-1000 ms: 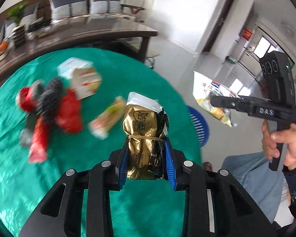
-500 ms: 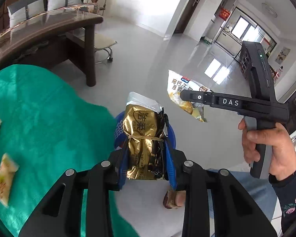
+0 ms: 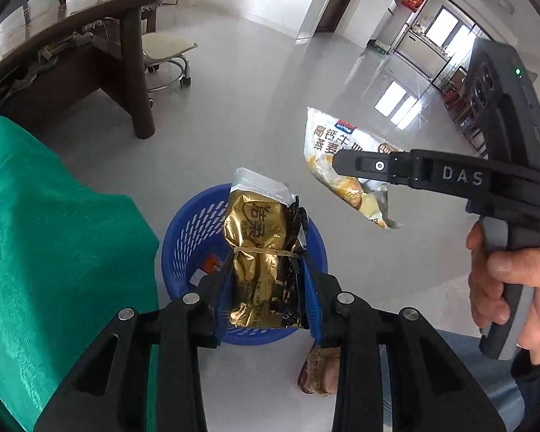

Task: Collect trash
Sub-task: 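Open the left tool to drop the gold package while the right tool releases its packet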

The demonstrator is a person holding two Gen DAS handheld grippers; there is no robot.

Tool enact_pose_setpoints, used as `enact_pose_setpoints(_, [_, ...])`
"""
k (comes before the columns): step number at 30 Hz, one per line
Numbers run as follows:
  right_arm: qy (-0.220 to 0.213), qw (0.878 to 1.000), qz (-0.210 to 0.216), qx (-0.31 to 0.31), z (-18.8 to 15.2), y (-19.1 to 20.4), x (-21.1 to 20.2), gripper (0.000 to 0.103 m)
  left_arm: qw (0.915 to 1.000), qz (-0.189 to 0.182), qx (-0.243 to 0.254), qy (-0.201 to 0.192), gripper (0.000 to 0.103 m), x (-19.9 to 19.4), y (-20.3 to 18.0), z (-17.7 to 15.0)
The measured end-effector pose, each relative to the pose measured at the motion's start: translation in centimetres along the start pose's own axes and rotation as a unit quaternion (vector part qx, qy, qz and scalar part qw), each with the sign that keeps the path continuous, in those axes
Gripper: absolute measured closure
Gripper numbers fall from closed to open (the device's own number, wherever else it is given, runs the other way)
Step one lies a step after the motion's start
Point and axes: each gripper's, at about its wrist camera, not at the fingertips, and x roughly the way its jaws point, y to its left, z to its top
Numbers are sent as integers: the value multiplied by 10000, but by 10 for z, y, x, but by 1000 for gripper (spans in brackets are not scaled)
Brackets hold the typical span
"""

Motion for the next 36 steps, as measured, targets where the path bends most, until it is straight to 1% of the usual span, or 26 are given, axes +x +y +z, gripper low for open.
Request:
enact_pose_setpoints(2, [9, 10000, 17, -4, 2, -2, 4, 81, 10000, 52, 19, 16, 65, 5, -2, 1])
enact_pose_setpoints(3, [6, 10000, 23, -4, 3, -3, 5, 81, 10000, 88, 20, 28, 58, 10, -3, 2])
enact_pose_setpoints(4, [14, 10000, 22, 9, 3, -6, 7, 78, 9999, 137, 4, 11, 51, 11, -6, 1])
enact_pose_setpoints(5, [-7, 10000, 37, 31, 4, -8, 8, 65, 9998, 184, -14, -1, 31, 13, -5, 2])
enact_pose_setpoints(6, [-47, 10000, 34, 62, 5, -8, 7, 38, 9996, 278, -44, -55, 20, 14, -4, 3])
enact_pose_setpoints(7, [-125, 9999, 22, 96, 5, -9, 5, 33, 9993, 344, -66, -104, 19, 15, -2, 5])
enact_pose_setpoints(9, [-273, 9996, 21, 108, 7, -8, -2, 32, 9992, 360, -109, -161, 18, 8, 0, 6])
enact_pose_setpoints(11, [-449, 9989, -32, 106, 9, -9, -12, 31, 9988, 408, -126, -253, 15, -3, 1, 5])
enact_pose_setpoints(13, [-568, 9983, -111, 79, 9, -8, -18, 31, 9978, 515, -84, -407, 12, -23, 1, 0])
enact_pose_setpoints(15, [-665, 9974, -286, 1, 8, -3, -23, 22, 9965, 615, -39, -568, 11, -47, -1, -10])
enact_pose_setpoints(16, [-708, 9967, -386, -64, 7, 1, -25, 20, 9959, 657, -17, -618, 10, -55, 0, -13])
enact_pose_setpoints(18, [-773, 9952, -572, -203, 4, 9, -28, 13, 9939, 825, 31, -726, 9, -76, 1, -27])
enact_pose_setpoints(22, [-1020, 9896, -814, -599, -8, 36, -37, 11, 9897, 1150, 19, -854, 8, -114, 7, -68])
enact_pose_setpoints(23, [-1066, 9884, -836, -687, -12, 43, -38, 11, 9882, 1272, -17, -856, 8, -123, 12, -83])
enact_pose_setpoints(27, [-1247, 9818, -792, -1191, -38, 87, -41, 11, 9818, 1674, -249, -860, 8, -156, 35, -128])
enact_pose_setpoints(29, [-1302, 9771, -775, -1493, -54, 114, -39, 10, 9778, 1855, -384, -895, 8, -176, 50, -151])
enact_pose_setpoints(30, [-1330, 9741, -703, -1689, -67, 132, -38, 10, 9759, 1935, -429, -913, 8, -186, 59, -160])
enact_pose_setpoints(32, [-1264, 9723, -553, -1888, -87, 158, -32, 9, 9703, 2147, -539, -974, 8, -207, 78, -181])
enact_pose_setpoints(34, [-1109, 9691, -262, -2190, -114, 194, -24, 9, 9647, 2323, -713, -1015, 8, -226, 100, -200])
enact_pose_setpoints(36, [-938, 9642, -75, -2479, -136, 227, -16, 9, 9589, 2466, -922, -1061, 8, -245, 125, -217])
